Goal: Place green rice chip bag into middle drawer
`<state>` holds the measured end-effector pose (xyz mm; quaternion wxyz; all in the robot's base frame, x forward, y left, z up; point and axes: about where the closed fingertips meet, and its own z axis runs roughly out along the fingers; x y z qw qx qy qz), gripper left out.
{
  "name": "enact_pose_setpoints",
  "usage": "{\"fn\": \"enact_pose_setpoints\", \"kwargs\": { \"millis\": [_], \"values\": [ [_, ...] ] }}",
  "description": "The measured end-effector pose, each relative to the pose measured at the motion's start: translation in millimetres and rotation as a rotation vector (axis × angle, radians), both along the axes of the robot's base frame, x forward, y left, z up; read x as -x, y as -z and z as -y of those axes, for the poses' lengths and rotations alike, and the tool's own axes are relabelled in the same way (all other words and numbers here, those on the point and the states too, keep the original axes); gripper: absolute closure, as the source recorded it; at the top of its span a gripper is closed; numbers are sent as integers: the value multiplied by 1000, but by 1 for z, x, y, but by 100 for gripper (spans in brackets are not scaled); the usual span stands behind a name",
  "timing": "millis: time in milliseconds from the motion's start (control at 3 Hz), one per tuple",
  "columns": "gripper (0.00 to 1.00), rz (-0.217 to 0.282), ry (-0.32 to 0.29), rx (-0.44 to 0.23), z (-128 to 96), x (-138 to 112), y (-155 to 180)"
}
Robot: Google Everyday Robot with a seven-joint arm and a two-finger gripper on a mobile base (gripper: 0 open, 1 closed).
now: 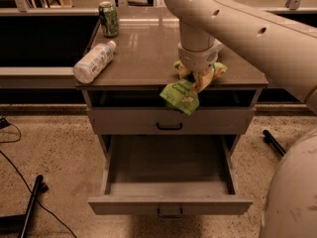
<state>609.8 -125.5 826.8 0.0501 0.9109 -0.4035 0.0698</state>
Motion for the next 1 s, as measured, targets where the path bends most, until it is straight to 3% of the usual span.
{"fn": "enact_pose_setpoints", "kwargs": {
  "millis": [333,667,1000],
  "values": [
    [100,-65,154,87,43,30,6],
    [100,-138,386,108,64,59,23],
    [100,-187,595,-3,60,100,43]
  ]
}}
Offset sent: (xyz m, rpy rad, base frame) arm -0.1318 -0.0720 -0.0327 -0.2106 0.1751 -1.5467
